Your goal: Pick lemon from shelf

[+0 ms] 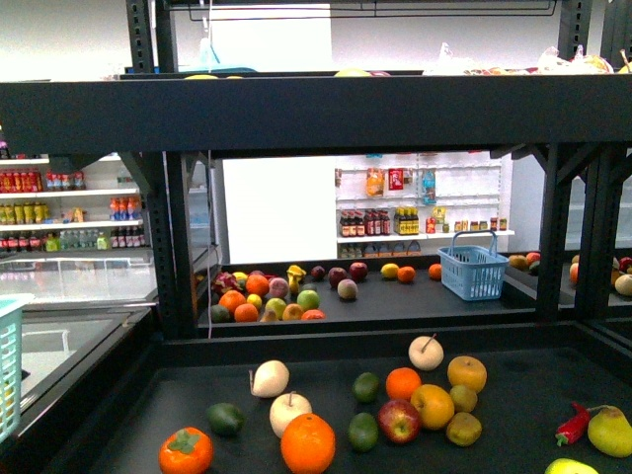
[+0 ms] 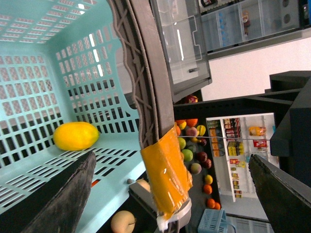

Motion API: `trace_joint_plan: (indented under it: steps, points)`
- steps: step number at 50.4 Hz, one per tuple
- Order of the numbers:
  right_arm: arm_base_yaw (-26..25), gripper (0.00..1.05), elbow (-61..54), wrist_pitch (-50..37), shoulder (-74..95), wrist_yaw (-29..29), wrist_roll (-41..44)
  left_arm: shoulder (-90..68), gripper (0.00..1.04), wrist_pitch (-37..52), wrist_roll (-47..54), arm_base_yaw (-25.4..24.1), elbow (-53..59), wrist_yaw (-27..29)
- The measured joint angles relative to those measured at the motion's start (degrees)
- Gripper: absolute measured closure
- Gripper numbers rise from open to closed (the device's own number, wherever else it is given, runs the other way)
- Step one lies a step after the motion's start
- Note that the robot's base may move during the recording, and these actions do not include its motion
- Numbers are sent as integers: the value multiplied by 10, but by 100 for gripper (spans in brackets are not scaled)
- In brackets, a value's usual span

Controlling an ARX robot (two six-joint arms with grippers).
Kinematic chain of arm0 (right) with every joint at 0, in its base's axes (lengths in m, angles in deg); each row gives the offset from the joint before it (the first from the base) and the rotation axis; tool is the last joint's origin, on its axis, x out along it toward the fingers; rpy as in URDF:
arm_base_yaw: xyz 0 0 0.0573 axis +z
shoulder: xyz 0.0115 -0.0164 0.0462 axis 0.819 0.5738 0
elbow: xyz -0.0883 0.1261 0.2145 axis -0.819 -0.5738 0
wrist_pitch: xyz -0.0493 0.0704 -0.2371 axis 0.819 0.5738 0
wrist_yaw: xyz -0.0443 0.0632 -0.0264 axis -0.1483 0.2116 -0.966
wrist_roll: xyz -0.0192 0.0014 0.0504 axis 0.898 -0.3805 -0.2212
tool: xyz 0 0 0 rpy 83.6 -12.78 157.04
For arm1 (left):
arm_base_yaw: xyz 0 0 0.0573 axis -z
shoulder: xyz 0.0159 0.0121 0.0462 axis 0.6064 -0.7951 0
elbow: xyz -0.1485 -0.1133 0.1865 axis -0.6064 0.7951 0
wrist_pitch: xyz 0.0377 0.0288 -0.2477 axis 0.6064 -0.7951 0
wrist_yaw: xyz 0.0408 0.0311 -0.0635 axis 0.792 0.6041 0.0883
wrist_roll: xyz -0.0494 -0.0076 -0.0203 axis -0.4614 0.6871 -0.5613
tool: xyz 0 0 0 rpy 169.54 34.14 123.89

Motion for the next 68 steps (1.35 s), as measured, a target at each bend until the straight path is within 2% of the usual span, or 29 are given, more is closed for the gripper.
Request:
trace_joint_plan:
  steps: [9, 20, 27, 43, 49, 61, 64, 66, 68]
  points:
    - [0, 8, 0, 0, 0, 0, 0, 54, 8, -51, 52, -4, 29, 4]
    - [0, 8, 0, 0, 0, 0, 0, 142, 8, -61, 208, 12, 47, 24]
    - [0, 8, 0, 0, 0, 0, 0, 205, 8, -32, 368, 44, 81, 30]
    - [0, 8, 0, 0, 0, 0, 0, 338, 8, 27, 583, 126, 217, 17]
    - [0, 8, 0, 0, 0, 0, 0, 399, 8, 41, 626, 166, 279, 19]
    - [0, 8, 0, 0, 0, 0, 0, 506, 8, 45, 621, 214, 381, 37]
    - [0, 8, 0, 0, 0, 0, 0, 534, 14, 62, 627, 225, 411, 42]
    - [0, 8, 0, 0, 0, 0, 0, 560, 22, 76, 633, 245, 443, 69]
    - [0, 8, 0, 0, 0, 0, 0, 582, 29, 88, 638, 257, 473, 71]
